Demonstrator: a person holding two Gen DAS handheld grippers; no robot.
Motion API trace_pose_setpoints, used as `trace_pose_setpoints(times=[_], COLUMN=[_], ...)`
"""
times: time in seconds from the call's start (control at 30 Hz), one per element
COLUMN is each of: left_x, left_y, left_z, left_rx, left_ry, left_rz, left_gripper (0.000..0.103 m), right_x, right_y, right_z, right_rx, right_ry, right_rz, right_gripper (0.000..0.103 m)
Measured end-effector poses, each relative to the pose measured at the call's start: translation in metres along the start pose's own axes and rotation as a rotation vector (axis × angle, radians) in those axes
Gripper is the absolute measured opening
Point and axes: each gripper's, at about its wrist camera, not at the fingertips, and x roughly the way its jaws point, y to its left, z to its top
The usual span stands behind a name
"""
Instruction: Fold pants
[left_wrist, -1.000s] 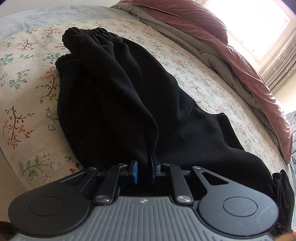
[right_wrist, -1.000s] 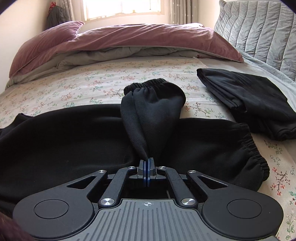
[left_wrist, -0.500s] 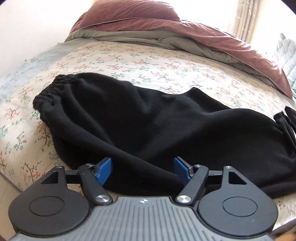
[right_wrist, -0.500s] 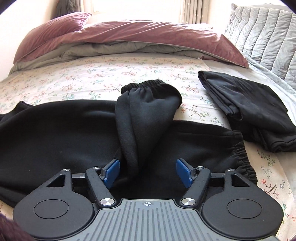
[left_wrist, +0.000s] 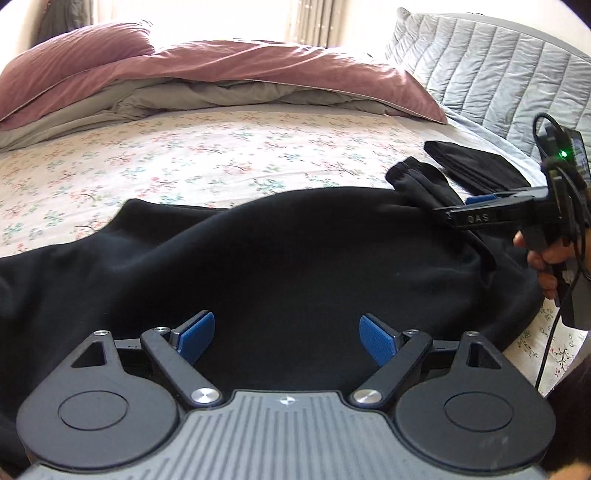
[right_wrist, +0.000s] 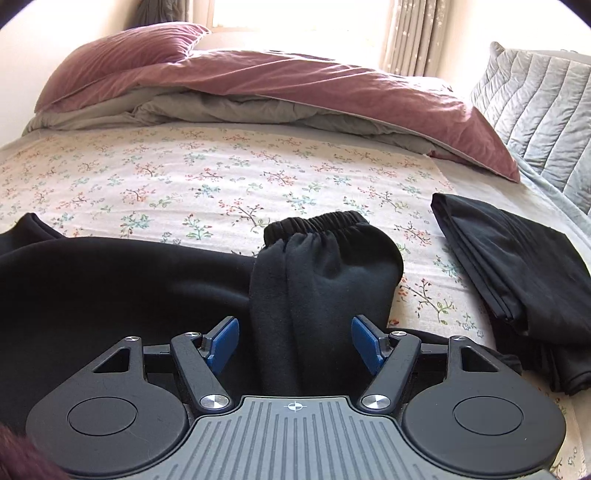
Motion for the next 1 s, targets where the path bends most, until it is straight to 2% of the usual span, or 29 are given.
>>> trace_pose_setpoints(times=[0.1,0.13,0.17,0.27,0.37,0.6,0.73,0.9,0.93,1.0], left_x=[0.018,0.021,0.023,0.028,0.033,0.036,0.04,0.045,0.045,0.047], left_y=[-0.017,-0.022,-0.028,-0.044,-0.056,-0.079,-0.086,-0.088,-0.089,-0.089], left_z=[-0.002,-0.002,-0.001,-0.002,-0.003,-0.014,-0.017,-0.013,-0.013,-0.011], left_rx=[0.038,0.052,0.067,0.116,0.162,0.271,0.311,0.313,0.315,0.323], left_ry=[0.025,0.026,0.023,0.012,0.007,-0.008,-0.016,-0.034,-0.039,-0.047], left_rz=[-0.039,-0.053,-0.067,-0.108,-0.149,-0.196,-0.179,-0.182,-0.182,-0.183], left_gripper=[0.095,0.095,0.095,0.095,0.095,0.095,0.094,0.086,0.085,0.081], right_x=[0.016,0.02,0.022,0.02,0.011,-0.02,-0.025,-0.025,-0.028,-0.039], right_y=[-0.001,-0.003,-0.005,-0.017,-0.035,-0.089,-0.119,-0.138,-0.139,-0.14], right_z=[-0.003,-0.005,-0.006,-0.009,-0.01,-0.022,-0.042,-0.062,-0.064,-0.064], right_rx=[-0.019,-0.023,-0.022,-0.002,0.067,0.25,0.366,0.407,0.397,0.368], right_ry=[0.02,0.023,0.024,0.012,0.001,-0.023,0.033,0.118,0.117,0.089], right_rz=[-0.041,-0.046,-0.041,-0.038,-0.017,0.041,0.084,0.097,0.096,0.099], right_gripper=[0.062,0.055,0.041,0.018,0.012,0.01,0.01,0.023,0.028,0.047])
